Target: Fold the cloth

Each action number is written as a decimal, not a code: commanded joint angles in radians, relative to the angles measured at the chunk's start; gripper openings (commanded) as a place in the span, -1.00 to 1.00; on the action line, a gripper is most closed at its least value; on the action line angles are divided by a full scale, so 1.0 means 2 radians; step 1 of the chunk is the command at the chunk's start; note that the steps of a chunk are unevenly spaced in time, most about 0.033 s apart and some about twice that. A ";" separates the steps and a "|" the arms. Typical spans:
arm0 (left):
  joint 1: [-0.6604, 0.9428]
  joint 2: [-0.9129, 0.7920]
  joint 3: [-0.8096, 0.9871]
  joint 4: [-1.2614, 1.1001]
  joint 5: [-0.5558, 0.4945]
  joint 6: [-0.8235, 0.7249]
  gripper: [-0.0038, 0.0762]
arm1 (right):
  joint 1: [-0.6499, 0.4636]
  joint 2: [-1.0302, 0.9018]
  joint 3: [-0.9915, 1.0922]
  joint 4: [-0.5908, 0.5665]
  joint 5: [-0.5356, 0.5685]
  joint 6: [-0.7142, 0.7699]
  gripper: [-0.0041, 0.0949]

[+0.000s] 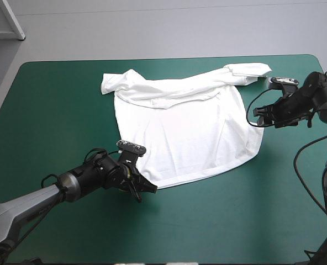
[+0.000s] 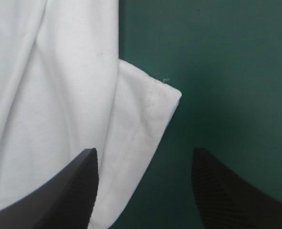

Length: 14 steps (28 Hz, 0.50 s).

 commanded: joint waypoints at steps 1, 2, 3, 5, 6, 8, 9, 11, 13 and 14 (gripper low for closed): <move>0.001 -0.026 0.001 0.027 0.017 0.001 -0.85 | -0.003 -0.005 -0.010 0.005 -0.027 -0.002 0.17; 0.001 -0.031 0.001 0.027 0.017 0.001 -0.85 | -0.003 0.001 -0.010 0.006 -0.030 -0.005 0.17; 0.001 -0.035 0.001 0.027 0.017 0.001 -0.85 | -0.003 0.008 -0.010 0.007 -0.033 -0.008 0.17; 0.001 -0.038 0.001 0.027 0.017 0.001 -0.85 | -0.003 0.022 -0.010 0.010 -0.045 -0.009 0.17; 0.001 -0.038 0.001 0.027 0.017 0.001 -0.85 | -0.001 0.034 -0.010 0.009 -0.048 -0.009 0.17; 0.001 -0.038 0.001 0.027 0.017 0.001 -0.85 | 0.004 0.045 -0.010 0.008 -0.049 -0.015 0.17; 0.001 -0.038 0.001 0.027 0.016 0.001 -0.85 | 0.007 0.049 -0.010 0.008 -0.049 -0.017 0.17; 0.001 -0.038 0.001 0.027 0.016 0.001 -0.85 | 0.019 0.057 -0.010 0.007 -0.049 -0.019 0.17; 0.001 -0.038 0.001 0.027 0.016 0.001 -0.85 | 0.032 0.063 -0.010 0.004 -0.052 -0.027 0.17; 0.001 -0.038 0.001 0.025 0.017 0.001 -0.85 | 0.042 0.065 -0.010 0.000 -0.054 -0.026 0.17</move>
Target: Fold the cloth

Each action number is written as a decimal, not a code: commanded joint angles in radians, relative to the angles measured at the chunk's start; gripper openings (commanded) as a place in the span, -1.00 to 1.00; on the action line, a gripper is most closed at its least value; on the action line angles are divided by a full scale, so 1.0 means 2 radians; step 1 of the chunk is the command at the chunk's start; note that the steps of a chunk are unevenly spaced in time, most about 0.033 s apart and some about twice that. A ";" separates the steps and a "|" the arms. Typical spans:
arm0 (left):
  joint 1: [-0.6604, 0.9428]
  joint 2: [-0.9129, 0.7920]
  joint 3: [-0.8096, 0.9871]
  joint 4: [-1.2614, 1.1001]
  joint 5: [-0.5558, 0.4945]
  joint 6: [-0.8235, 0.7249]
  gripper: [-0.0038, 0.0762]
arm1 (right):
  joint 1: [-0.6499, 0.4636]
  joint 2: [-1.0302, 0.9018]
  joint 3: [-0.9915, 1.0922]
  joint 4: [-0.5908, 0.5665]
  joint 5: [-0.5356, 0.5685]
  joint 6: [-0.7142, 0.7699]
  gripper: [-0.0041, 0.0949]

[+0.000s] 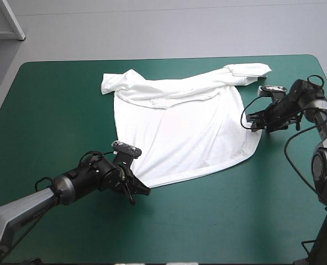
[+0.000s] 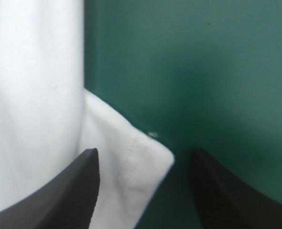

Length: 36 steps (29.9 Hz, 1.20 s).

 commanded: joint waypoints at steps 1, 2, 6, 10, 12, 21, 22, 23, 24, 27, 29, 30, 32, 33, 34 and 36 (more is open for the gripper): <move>-0.001 -0.019 -0.009 0.000 -0.001 0.000 -0.85 | 0.028 -0.009 -0.008 -0.003 -0.007 -0.009 0.16; -0.001 -0.019 -0.009 0.000 -0.001 0.000 -0.85 | 0.037 -0.009 -0.008 -0.017 -0.011 -0.003 0.13; -0.001 -0.019 -0.009 0.000 -0.001 0.000 -0.85 | 0.062 -0.008 -0.008 -0.086 -0.021 0.042 -0.25; -0.001 -0.019 -0.009 0.000 -0.002 -0.003 -0.85 | 0.065 -0.008 -0.008 -0.103 -0.022 0.053 -0.79; -0.001 -0.019 -0.009 0.003 -0.004 -0.004 -0.85 | 0.065 -0.008 -0.008 -0.103 -0.022 0.053 -0.94; -0.001 -0.019 -0.047 0.077 0.010 -0.035 -0.85 | 0.065 -0.040 -0.008 -0.071 -0.012 0.049 -0.95; -0.001 -0.019 -0.063 0.096 0.018 -0.044 -0.85 | 0.065 -0.052 -0.008 -0.066 -0.014 0.049 -0.95; -0.001 -0.019 -0.076 0.107 0.027 -0.045 -0.85 | 0.065 -0.065 -0.008 -0.062 -0.017 0.048 -0.95; -0.001 -0.019 -0.095 0.122 0.039 -0.045 -0.85 | 0.065 -0.080 -0.008 -0.057 -0.021 0.047 -0.95; -0.001 -0.019 -0.158 0.173 0.073 -0.045 -0.85 | 0.065 -0.125 -0.024 -0.048 -0.028 0.046 -0.95; -0.001 -0.019 -0.214 0.210 0.101 -0.045 -0.85 | 0.065 -0.150 -0.050 -0.043 -0.028 0.047 -0.95; -0.001 -0.019 -0.243 0.227 0.114 -0.044 -0.85 | 0.065 -0.164 -0.068 -0.036 -0.028 0.047 -0.95; -0.001 -0.019 -0.299 0.252 0.132 -0.039 -0.85 | 0.065 -0.189 -0.107 -0.018 -0.028 0.047 -0.95; -0.001 -0.019 -0.330 0.262 0.137 -0.034 -0.85 | 0.065 -0.199 -0.131 -0.009 -0.027 0.047 -0.95; -0.001 -0.019 -0.362 0.268 0.138 -0.023 -0.85 | 0.065 -0.209 -0.157 0.001 -0.027 0.047 -0.95; -0.001 -0.019 -0.421 0.271 0.135 -0.002 -0.85 | 0.065 -0.223 -0.212 0.015 -0.026 0.047 -0.95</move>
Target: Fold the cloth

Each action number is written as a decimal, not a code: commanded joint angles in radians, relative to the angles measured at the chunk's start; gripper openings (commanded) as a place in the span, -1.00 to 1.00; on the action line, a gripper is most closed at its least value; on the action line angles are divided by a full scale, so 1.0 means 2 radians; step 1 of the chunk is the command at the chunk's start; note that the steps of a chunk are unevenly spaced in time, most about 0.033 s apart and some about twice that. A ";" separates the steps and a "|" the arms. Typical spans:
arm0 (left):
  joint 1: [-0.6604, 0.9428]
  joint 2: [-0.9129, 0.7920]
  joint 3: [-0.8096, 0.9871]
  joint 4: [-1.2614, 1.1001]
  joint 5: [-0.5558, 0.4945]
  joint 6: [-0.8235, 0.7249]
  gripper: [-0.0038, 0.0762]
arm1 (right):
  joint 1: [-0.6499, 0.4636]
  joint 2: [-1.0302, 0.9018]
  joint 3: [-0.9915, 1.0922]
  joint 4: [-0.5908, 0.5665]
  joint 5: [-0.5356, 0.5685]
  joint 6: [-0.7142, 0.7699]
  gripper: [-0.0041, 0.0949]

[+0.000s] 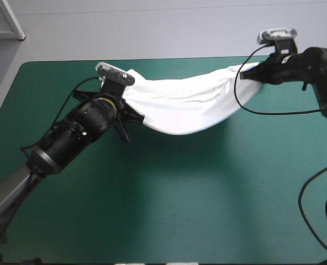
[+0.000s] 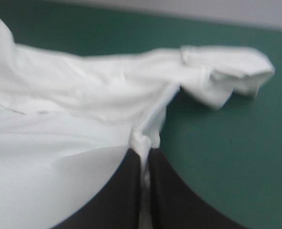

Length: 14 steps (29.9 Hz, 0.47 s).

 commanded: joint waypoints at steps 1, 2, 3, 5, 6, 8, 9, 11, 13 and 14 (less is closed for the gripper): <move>-0.001 -0.018 -0.118 0.034 -0.012 0.032 -0.85 | 0.001 -0.049 -0.094 0.035 -0.019 -0.003 -0.95; -0.001 -0.018 -0.145 0.034 -0.015 0.041 -0.85 | 0.001 -0.050 -0.123 0.037 -0.018 -0.002 -0.95; -0.001 -0.018 -0.177 0.032 -0.019 0.053 -0.85 | 0.001 -0.053 -0.151 0.041 -0.016 0.000 -0.95; -0.001 -0.017 -0.241 0.033 -0.020 0.074 -0.85 | 0.001 -0.054 -0.203 0.050 -0.013 0.000 -0.95; -0.001 -0.017 -0.272 0.033 -0.020 0.087 -0.85 | 0.001 -0.054 -0.236 0.053 -0.012 0.000 -0.95; -0.001 -0.017 -0.325 0.033 -0.020 0.116 -0.85 | 0.001 -0.054 -0.278 0.054 -0.011 0.000 -0.95; -0.001 -0.017 -0.352 0.031 -0.020 0.130 -0.85 | 0.001 -0.054 -0.308 0.054 -0.011 0.000 -0.95; -0.001 -0.017 -0.405 0.020 -0.019 0.160 -0.85 | 0.001 -0.054 -0.350 0.056 -0.008 0.000 -0.95; -0.001 -0.017 -0.449 -0.011 -0.013 0.207 -0.85 | 0.001 -0.054 -0.395 0.056 0.002 0.000 -0.95; -0.001 -0.017 -0.472 -0.035 -0.003 0.238 -0.85 | 0.001 -0.054 -0.415 0.056 0.012 0.000 -0.95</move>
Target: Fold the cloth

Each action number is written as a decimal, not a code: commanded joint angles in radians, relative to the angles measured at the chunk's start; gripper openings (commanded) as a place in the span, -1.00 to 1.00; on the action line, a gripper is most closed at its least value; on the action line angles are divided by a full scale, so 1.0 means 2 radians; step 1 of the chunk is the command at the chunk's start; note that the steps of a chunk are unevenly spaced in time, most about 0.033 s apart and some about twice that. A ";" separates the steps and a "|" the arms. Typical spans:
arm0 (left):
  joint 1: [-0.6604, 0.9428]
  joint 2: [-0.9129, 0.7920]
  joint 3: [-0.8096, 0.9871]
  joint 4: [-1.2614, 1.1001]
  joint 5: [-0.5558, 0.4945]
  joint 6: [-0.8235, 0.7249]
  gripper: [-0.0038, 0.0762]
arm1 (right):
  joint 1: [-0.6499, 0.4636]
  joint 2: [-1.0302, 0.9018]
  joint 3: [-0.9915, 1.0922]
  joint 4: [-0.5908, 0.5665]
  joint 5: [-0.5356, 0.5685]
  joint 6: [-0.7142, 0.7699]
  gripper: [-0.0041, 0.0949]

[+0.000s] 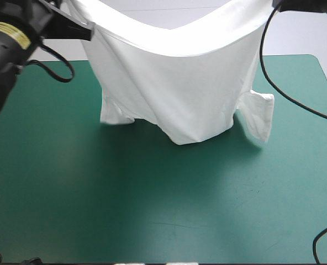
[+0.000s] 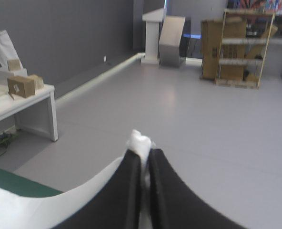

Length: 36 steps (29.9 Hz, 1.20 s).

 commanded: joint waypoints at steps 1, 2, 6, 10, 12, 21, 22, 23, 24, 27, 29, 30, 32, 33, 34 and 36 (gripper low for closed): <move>-0.001 -0.017 -0.084 -0.050 -0.009 0.090 -0.85 | 0.001 -0.020 -0.070 0.007 -0.011 -0.002 -0.95; -0.001 -0.017 -0.103 -0.070 0.011 0.114 -0.85 | 0.001 -0.021 -0.088 0.005 0.003 -0.002 -0.95; -0.001 -0.017 -0.144 -0.075 0.092 0.141 -0.85 | 0.001 -0.035 -0.114 0.005 0.054 0.009 -0.95; -0.001 -0.013 -0.145 -0.029 0.120 0.142 -0.85 | 0.001 -0.040 -0.113 0.005 0.067 0.010 -0.95; -0.001 -0.002 -0.145 0.011 0.109 0.142 -0.85 | 0.001 -0.033 -0.113 0.002 0.057 0.010 -0.95; 0.049 0.114 -0.145 0.089 -0.061 0.074 -0.84 | 0.001 0.091 -0.113 0.029 -0.148 -0.008 -0.95; 0.074 0.133 -0.145 0.058 -0.088 0.061 -0.84 | 0.001 0.114 -0.113 0.039 -0.169 -0.013 -0.95; 0.102 0.149 -0.145 0.018 -0.115 0.055 -0.84 | 0.001 0.133 -0.113 0.050 -0.189 -0.021 -0.95; 0.124 0.161 -0.145 -0.020 -0.139 0.055 -0.84 | 0.001 0.148 -0.113 0.065 -0.208 -0.031 -0.95; 0.194 0.202 -0.145 -0.161 -0.230 0.063 -0.84 | 0.001 0.199 -0.113 0.137 -0.293 -0.074 -0.95; 0.223 0.219 -0.145 -0.204 -0.285 0.069 -0.84 | 0.003 0.225 -0.117 0.214 -0.361 -0.147 -0.95; 0.230 0.222 -0.147 -0.210 -0.297 0.076 -0.84 | 0.004 0.231 -0.124 0.245 -0.379 -0.183 -0.95; 0.242 0.223 -0.162 -0.211 -0.313 0.102 -0.84 | 0.006 0.235 -0.140 0.296 -0.414 -0.250 -0.95; 0.244 0.223 -0.172 -0.211 -0.320 0.114 -0.84 | 0.012 0.235 -0.150 0.306 -0.427 -0.274 -0.95; 0.245 0.222 -0.185 -0.211 -0.324 0.126 -0.84 | 0.017 0.230 -0.164 0.306 -0.442 -0.302 -0.95; 0.250 0.221 -0.214 -0.211 -0.324 0.145 -0.84 | 0.022 0.224 -0.189 0.306 -0.456 -0.326 -0.95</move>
